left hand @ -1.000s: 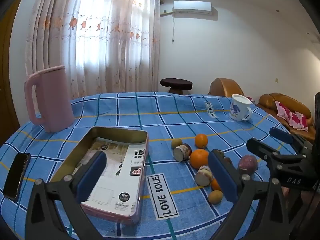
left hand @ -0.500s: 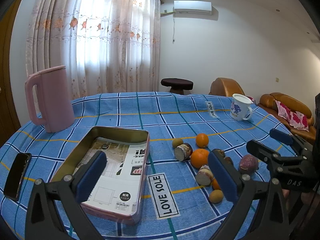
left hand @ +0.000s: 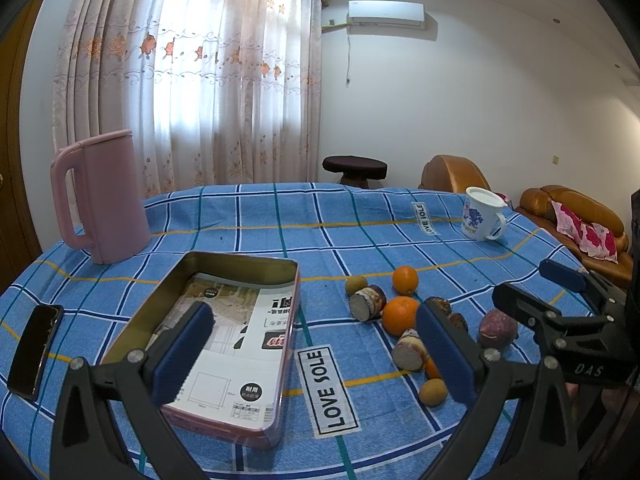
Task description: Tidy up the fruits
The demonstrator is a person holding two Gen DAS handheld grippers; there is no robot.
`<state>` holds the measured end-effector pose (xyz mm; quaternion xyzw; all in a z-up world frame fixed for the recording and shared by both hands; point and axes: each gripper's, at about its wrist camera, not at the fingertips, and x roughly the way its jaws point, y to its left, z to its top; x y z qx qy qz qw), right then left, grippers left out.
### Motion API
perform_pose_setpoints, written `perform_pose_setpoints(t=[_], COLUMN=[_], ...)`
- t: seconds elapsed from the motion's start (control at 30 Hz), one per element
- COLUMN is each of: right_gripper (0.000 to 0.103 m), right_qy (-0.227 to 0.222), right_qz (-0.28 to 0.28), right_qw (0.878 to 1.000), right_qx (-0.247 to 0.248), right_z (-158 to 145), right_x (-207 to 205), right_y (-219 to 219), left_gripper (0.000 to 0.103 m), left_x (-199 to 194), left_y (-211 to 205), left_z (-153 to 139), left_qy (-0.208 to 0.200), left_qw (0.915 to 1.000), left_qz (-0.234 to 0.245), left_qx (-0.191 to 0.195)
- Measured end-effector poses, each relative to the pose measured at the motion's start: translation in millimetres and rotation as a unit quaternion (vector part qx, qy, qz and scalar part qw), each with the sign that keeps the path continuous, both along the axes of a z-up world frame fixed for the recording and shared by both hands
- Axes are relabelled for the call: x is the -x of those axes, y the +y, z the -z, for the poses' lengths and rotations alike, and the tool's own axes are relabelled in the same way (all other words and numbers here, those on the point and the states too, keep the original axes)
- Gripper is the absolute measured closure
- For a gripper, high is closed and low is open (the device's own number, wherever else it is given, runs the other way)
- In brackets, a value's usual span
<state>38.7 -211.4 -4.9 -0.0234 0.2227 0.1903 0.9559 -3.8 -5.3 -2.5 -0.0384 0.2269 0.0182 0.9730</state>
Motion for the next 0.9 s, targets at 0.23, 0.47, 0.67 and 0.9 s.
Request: perform_pose_setpoints(t=[0.23,0.47,0.67,0.9], right_gripper=[0.001,0.001,0.001,0.001], right_qy=[0.001,0.002,0.005,0.007], right_qz=[0.0,-0.002,-0.005,-0.005], right_qw=[1.0,1.0,1.0,1.0], right_qx=[0.0,-0.001,0.0,0.001], right_z=[0.7,1.7,4.7,5.2], right_x=[0.6,0.9,0.9,0.6], right_y=[1.6,2.4,5.6,4.6], left_gripper=[0.0,0.0,0.0,0.0], left_x=[0.1,0.2,0.2,0.1], left_y=[-0.3,1.0,0.7,0.7], left_z=[0.1,0.7,0.9,1.0], left_qy=[0.0,0.0,0.0,0.0], left_qw=[1.0,1.0,1.0,1.0], left_qz=[0.0,0.0,0.0,0.0], left_qx=[0.0,0.001,0.001,0.001])
